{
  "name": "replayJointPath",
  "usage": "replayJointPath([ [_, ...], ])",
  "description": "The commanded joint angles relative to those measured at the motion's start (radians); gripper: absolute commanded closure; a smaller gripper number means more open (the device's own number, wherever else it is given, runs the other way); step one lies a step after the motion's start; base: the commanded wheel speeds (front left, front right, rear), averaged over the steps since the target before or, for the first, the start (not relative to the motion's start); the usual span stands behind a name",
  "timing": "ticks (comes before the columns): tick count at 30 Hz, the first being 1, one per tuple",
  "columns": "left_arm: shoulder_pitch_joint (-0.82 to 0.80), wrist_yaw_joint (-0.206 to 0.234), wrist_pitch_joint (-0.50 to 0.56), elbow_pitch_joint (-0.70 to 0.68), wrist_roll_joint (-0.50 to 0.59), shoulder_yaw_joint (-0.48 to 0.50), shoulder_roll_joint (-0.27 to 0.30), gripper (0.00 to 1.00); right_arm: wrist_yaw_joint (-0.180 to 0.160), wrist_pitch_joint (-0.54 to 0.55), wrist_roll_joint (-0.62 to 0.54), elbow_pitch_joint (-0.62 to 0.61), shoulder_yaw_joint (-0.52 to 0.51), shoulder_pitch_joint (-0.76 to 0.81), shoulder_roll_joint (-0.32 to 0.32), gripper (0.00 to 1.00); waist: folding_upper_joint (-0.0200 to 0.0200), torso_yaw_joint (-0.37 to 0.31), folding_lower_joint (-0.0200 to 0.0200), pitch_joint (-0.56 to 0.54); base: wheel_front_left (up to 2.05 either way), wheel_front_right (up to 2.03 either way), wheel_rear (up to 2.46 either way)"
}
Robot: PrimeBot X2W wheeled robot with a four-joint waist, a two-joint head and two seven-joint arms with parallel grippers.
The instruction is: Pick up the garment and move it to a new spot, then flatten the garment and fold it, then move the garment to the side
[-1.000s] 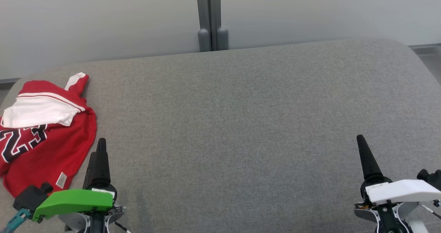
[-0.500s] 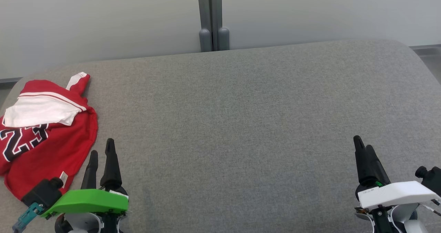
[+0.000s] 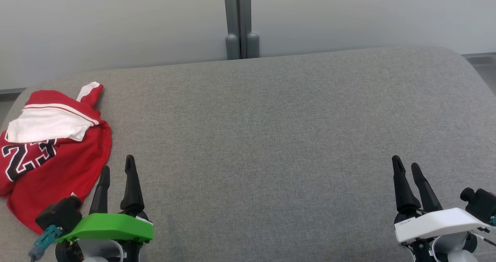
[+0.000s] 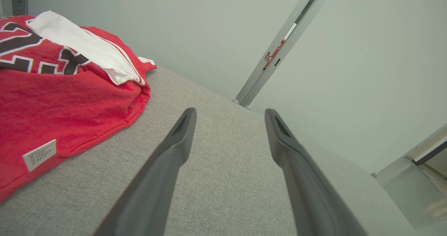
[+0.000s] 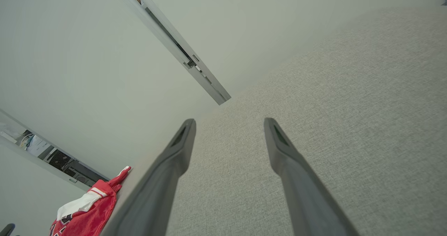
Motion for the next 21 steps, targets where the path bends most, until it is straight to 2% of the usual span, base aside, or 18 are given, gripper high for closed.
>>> replayJointPath([
  [1,0.001,0.005,-0.011,-0.01,0.033,-0.002,0.008,0.0,0.0,-0.01,-0.034,-0.017,0.003,0.005,-0.008,0.0,-0.0001,0.001,0.0,0.0,0.0,0.0,0.0],
  [21,0.007,0.031,-0.06,-0.002,0.231,-0.018,0.01,0.0,0.0,-0.06,-0.241,-0.034,0.016,0.029,-0.015,0.0,-0.0001,0.005,0.0,-0.006,0.0,0.0,0.0],
])
